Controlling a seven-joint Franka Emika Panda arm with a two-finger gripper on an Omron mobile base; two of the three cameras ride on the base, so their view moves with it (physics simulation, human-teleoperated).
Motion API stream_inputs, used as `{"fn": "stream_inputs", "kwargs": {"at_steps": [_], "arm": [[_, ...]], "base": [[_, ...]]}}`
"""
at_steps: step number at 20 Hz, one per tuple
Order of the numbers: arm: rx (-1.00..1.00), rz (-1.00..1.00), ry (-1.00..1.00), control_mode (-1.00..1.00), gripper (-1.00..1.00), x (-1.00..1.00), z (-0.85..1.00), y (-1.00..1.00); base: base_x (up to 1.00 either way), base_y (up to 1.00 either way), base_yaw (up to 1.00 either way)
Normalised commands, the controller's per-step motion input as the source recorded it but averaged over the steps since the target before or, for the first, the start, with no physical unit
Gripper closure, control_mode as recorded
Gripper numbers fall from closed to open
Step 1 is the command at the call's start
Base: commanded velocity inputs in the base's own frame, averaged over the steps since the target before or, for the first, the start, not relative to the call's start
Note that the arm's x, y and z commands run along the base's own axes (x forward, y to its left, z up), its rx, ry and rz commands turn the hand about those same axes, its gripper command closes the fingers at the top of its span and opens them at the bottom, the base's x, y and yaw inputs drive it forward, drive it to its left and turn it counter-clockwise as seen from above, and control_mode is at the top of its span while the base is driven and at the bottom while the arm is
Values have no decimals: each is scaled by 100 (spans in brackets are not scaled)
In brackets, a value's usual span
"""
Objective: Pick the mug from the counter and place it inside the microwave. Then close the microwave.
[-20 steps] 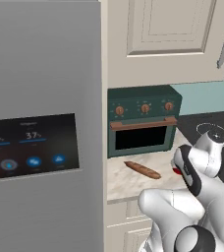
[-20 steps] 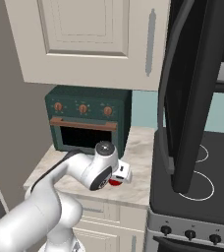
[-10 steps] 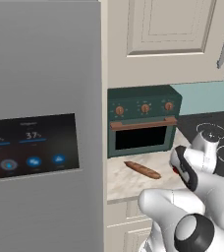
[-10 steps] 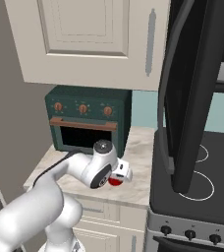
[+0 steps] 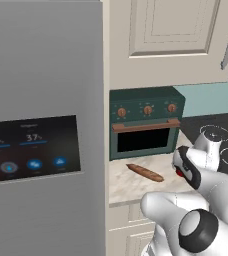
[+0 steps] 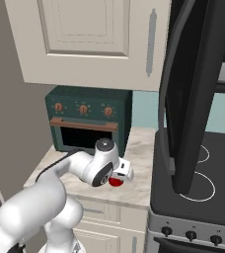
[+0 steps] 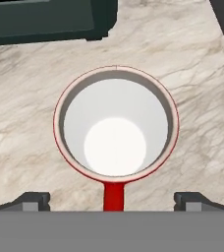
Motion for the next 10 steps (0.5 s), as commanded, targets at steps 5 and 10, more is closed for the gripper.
{"fn": "stream_inputs", "kwargs": {"at_steps": [5, 10], "arm": [[0, 0, 0, -100, -100, -3, -6, 0], [0, 0, 0, -100, -100, -1, -8, 0]], "base": [[0, 0, 0], [0, 0, 0]]}}
